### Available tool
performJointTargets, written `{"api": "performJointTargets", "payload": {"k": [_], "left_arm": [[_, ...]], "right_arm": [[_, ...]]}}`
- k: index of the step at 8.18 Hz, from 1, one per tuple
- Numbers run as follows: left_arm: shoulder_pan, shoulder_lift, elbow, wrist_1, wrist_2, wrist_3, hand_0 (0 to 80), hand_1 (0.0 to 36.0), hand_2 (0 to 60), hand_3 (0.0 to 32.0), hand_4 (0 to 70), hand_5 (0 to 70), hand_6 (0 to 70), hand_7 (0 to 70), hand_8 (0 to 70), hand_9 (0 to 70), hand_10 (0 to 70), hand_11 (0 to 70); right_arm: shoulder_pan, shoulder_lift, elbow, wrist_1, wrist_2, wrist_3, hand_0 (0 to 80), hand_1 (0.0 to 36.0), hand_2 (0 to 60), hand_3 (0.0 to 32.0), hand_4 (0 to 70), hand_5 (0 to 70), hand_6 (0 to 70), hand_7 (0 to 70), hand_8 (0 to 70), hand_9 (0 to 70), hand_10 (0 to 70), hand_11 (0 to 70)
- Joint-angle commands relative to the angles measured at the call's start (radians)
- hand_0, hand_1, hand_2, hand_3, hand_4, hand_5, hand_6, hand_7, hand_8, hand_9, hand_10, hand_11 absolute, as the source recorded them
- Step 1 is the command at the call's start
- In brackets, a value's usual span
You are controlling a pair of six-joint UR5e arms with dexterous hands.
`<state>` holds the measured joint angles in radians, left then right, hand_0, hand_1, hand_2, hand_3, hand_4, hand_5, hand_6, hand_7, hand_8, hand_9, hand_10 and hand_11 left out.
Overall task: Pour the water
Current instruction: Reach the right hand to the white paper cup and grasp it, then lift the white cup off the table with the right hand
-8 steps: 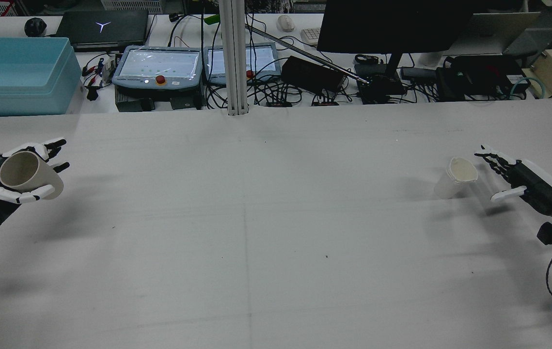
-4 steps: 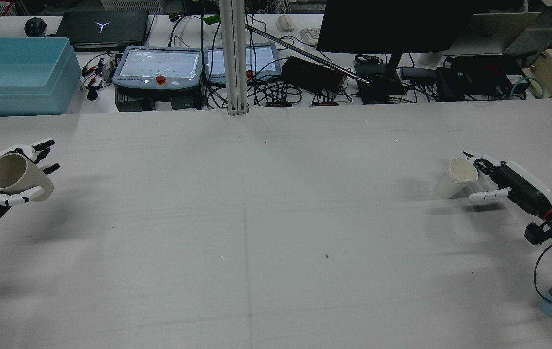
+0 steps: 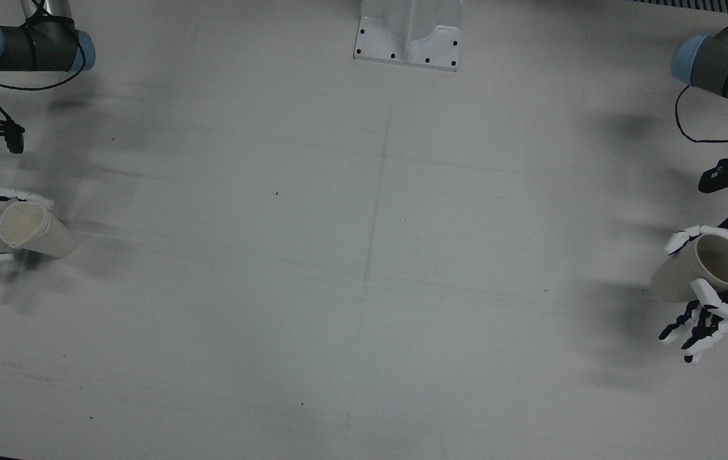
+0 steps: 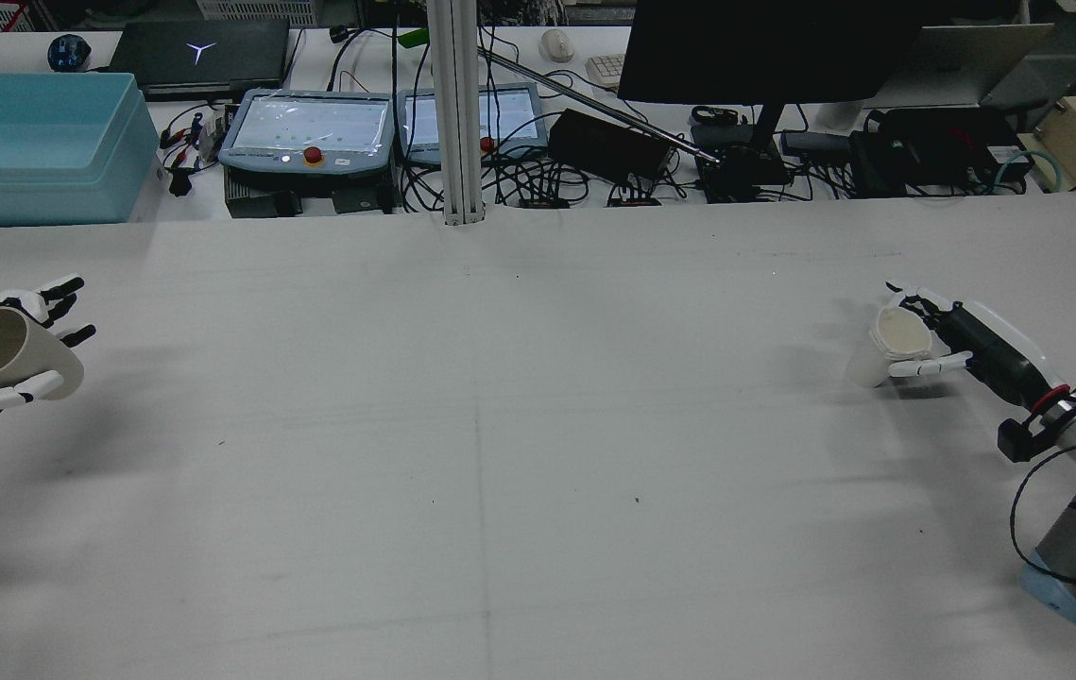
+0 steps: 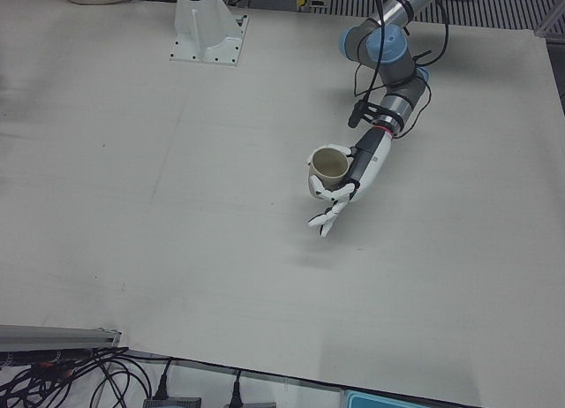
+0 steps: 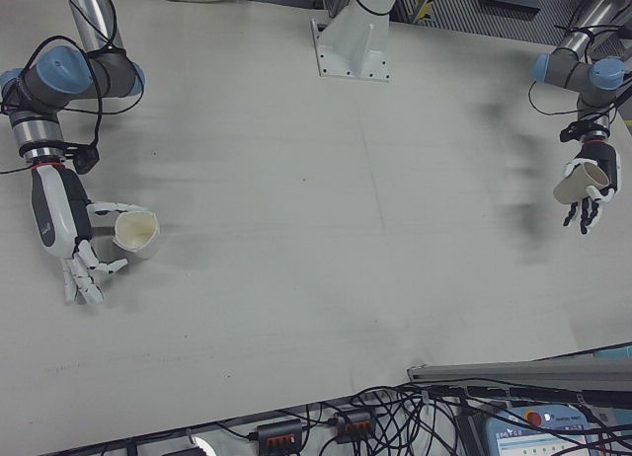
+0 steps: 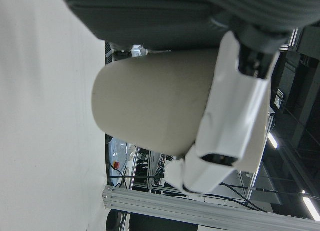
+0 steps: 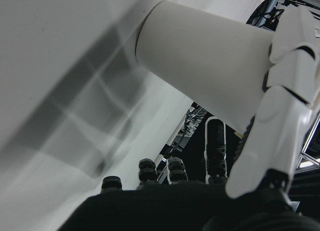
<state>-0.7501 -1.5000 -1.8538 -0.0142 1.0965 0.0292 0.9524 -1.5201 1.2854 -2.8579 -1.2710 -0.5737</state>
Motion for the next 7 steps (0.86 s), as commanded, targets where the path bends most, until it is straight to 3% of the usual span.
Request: {"api": "performJointTargets", "payload": {"k": [1,2,3,4,5,6,7], "left_arm": [[-0.002,0.059,0.004,-0.064,-0.012,-0.002,80.0,36.0,60.0,0.0,61.2,70.0,10.1,19.8,4.8,4.3,7.5,14.2],[-0.002,0.090,0.013,-0.099,-0.014,-0.002,80.0,36.0,60.0,0.0,61.0,70.0,10.1,19.8,4.7,4.3,7.6,14.4],[-0.002,0.119,0.022,-0.134,-0.038,-0.003,80.0,36.0,60.0,0.0,60.3,70.0,9.8,19.7,4.8,4.4,7.6,14.3],[-0.002,0.138,0.022,-0.141,-0.041,-0.020,80.0,36.0,60.0,0.0,59.4,70.0,9.6,19.6,4.8,4.4,7.6,14.2],[-0.002,0.145,0.024,-0.141,-0.041,-0.028,80.0,36.0,60.0,0.0,59.5,70.0,9.9,20.0,4.8,4.4,7.5,14.2],[0.000,0.146,0.024,-0.141,-0.040,-0.028,80.0,36.0,60.0,0.0,59.2,70.0,9.9,20.0,4.8,4.4,7.5,14.1],[0.003,0.143,0.015,-0.135,-0.032,-0.028,80.0,36.0,60.0,0.0,58.9,70.0,9.9,20.1,4.8,4.6,7.5,14.0]], "right_arm": [[-0.047,0.081,0.002,-0.075,0.004,-0.049,48.7,16.1,10.3,5.2,0.0,46.8,0.0,13.1,5.2,7.6,0.0,0.0],[-0.064,0.084,0.035,-0.075,0.048,-0.051,48.7,16.2,10.7,5.4,0.0,51.7,0.0,13.5,5.2,7.8,0.0,0.0],[-0.079,0.083,0.088,-0.099,0.080,-0.054,51.2,19.1,13.9,0.0,0.0,70.0,4.2,19.5,6.4,10.2,0.7,2.8],[-0.084,0.083,0.156,-0.177,0.085,-0.052,55.9,23.3,20.5,0.0,5.1,70.0,11.5,28.1,10.9,16.3,5.4,10.1],[-0.084,0.083,0.211,-0.255,0.085,-0.052,76.6,33.1,38.6,0.0,23.1,70.0,40.5,64.3,35.1,48.0,29.8,45.3],[-0.084,0.083,0.222,-0.276,0.087,-0.051,80.0,36.0,57.6,0.0,22.8,70.0,53.3,70.0,50.8,67.8,51.2,70.0],[-0.077,0.081,0.279,-0.279,0.088,-0.049,80.0,36.0,60.0,0.0,20.9,70.0,53.3,70.0,49.9,65.7,51.7,70.0]]}}
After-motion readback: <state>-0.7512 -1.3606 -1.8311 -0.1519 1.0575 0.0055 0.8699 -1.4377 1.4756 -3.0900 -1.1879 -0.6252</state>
